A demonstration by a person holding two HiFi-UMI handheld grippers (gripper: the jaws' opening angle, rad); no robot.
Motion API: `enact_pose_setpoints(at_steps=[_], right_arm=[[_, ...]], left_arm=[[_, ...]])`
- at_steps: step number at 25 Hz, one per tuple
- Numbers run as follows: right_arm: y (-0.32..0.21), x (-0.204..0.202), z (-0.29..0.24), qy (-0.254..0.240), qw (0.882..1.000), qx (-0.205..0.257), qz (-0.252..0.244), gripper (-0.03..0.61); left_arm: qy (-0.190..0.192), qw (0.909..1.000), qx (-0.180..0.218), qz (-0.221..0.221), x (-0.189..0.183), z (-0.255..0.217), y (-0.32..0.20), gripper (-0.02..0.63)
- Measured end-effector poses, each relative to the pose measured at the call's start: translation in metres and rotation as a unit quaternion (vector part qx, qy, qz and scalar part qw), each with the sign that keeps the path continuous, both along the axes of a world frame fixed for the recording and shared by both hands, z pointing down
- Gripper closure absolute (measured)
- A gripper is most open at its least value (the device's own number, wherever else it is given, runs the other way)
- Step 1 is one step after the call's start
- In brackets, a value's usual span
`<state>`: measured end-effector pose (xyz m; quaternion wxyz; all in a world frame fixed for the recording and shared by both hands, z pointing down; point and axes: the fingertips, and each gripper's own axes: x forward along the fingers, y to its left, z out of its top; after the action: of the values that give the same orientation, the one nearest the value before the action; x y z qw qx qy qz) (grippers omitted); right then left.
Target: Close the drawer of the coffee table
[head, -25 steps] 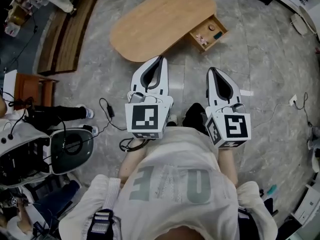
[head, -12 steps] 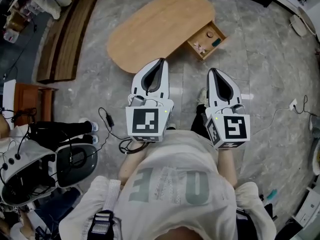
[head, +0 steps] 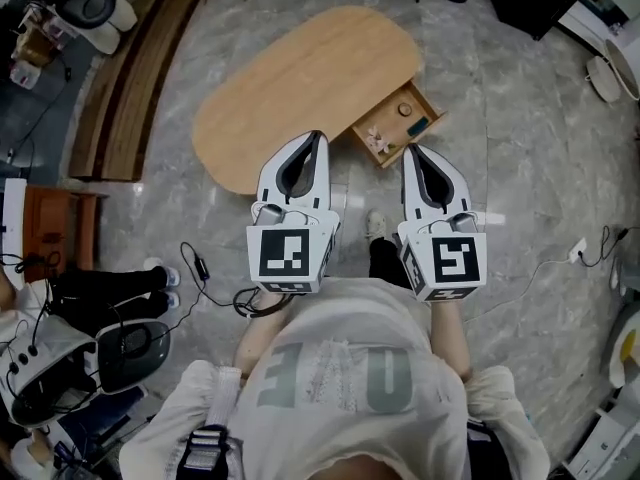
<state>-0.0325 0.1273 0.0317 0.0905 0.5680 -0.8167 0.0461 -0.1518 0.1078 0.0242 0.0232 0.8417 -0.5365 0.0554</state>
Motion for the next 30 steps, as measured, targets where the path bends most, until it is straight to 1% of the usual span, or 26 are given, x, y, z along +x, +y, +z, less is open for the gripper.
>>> enact_pose_setpoints(at_steps=[3, 5, 7, 10, 12, 14, 19, 22, 26, 30], right_arm=[[-0.049, 0.029, -0.005, 0.005, 1.0, -0.003, -0.03, 0.574], [-0.077, 0.044, -0.006, 0.009, 0.999, -0.009, -0.051, 0.574], [-0.1, 0.054, -0.004, 0.011, 0.998, -0.017, -0.067, 0.574], [-0.122, 0.061, -0.003, 0.008, 0.996, -0.023, -0.09, 0.574], [-0.128, 0.064, -0.002, 0.003, 0.994, -0.019, -0.103, 0.574], [-0.133, 0.068, -0.004, 0.001, 0.994, -0.013, -0.108, 0.574], [-0.152, 0.065, -0.011, -0.001, 0.995, -0.008, -0.104, 0.574], [-0.153, 0.059, -0.014, 0.003, 0.994, 0.0, -0.109, 0.574], [-0.149, 0.05, -0.019, 0.007, 0.993, 0.007, -0.116, 0.574], [-0.155, 0.046, -0.019, 0.013, 0.992, 0.004, -0.122, 0.574]], left_arm=[[0.002, 0.9997, 0.004, -0.023, 0.031, -0.006, -0.048, 0.606], [0.014, 0.9991, 0.004, -0.04, 0.046, -0.012, -0.074, 0.606], [0.02, 0.9984, 0.002, -0.053, 0.057, -0.015, -0.093, 0.606], [0.009, 0.9972, -0.007, -0.073, 0.065, -0.014, -0.106, 0.606], [0.006, 0.9959, -0.014, -0.089, 0.067, -0.008, -0.111, 0.606], [0.002, 0.9954, -0.017, -0.094, 0.07, -0.006, -0.115, 0.606], [-0.018, 0.9951, 0.003, -0.097, 0.069, -0.021, -0.129, 0.606], [-0.013, 0.9946, 0.011, -0.102, 0.064, -0.026, -0.132, 0.606], [-0.005, 0.9946, 0.009, -0.104, 0.058, -0.024, -0.13, 0.606], [-0.001, 0.9944, 0.009, -0.106, 0.057, -0.022, -0.132, 0.606]])
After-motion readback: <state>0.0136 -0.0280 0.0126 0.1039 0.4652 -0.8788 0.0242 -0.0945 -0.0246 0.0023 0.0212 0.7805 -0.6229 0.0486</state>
